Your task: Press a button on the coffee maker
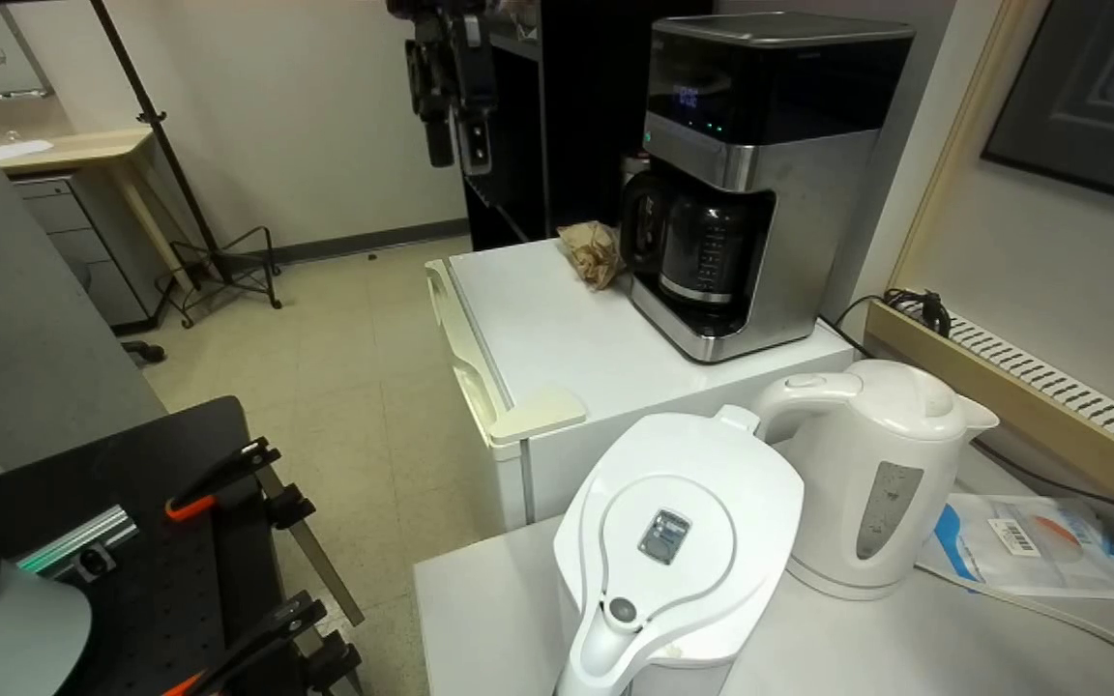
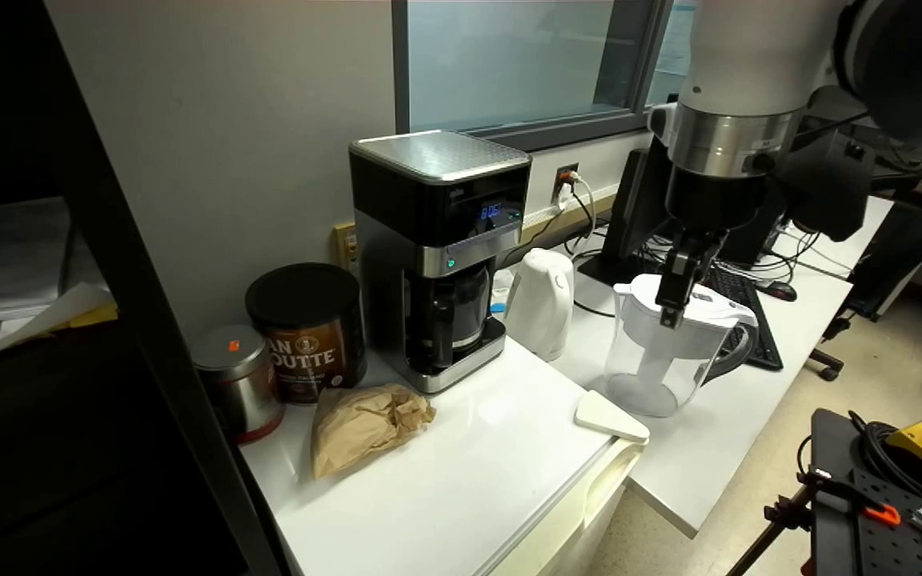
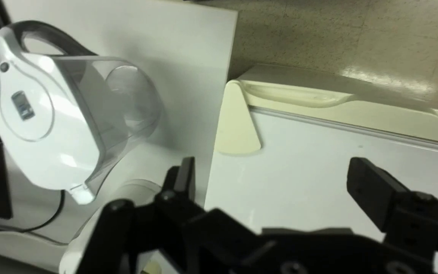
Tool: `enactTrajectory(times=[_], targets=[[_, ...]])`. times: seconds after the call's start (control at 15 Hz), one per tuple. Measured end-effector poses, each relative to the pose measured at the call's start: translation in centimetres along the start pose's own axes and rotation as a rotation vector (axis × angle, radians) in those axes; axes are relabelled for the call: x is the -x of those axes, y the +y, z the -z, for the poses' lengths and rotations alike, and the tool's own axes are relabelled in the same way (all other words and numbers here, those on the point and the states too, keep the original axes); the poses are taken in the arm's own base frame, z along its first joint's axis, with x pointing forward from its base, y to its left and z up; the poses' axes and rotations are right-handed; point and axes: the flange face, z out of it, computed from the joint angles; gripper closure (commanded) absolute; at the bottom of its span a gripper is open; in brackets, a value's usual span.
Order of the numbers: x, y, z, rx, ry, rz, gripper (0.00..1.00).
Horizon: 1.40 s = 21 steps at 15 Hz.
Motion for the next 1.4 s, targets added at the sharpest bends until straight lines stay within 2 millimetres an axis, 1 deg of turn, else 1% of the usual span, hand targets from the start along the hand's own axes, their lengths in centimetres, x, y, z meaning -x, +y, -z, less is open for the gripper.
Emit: enactTrajectory(times=[0.07,0.13,0.2,0.27,0.4,0.47,0.53,0.6,0.8,0.93,1.4], targets=[[-0.3,0.3,-0.2,0.033,0.016,0.015,0.25],[-0.6,0.5,-0.5,0.067,0.032,0.033,0.26],[-0.9,0.7,-0.7,0.1,0.048,0.051,0.32],[-1.2,0.8,-0.9,0.131,0.065,0.069,0.4],[-1.8,1.0,-1.3,0.191,0.104,0.102,0.54],[-2.2,1.0,-1.4,0.221,0.129,0.115,0.63],[-2.5,0.9,-1.6,0.249,0.155,0.127,0.7],[-2.8,0.8,-1.7,0.276,0.181,0.136,0.79],[-3.5,0.5,-1.9,0.348,0.26,0.149,0.98],[-3.9,0.2,-2.1,0.385,0.304,0.149,1.0],[-5.6,-1.1,-2.6,0.458,0.424,0.139,0.99]])
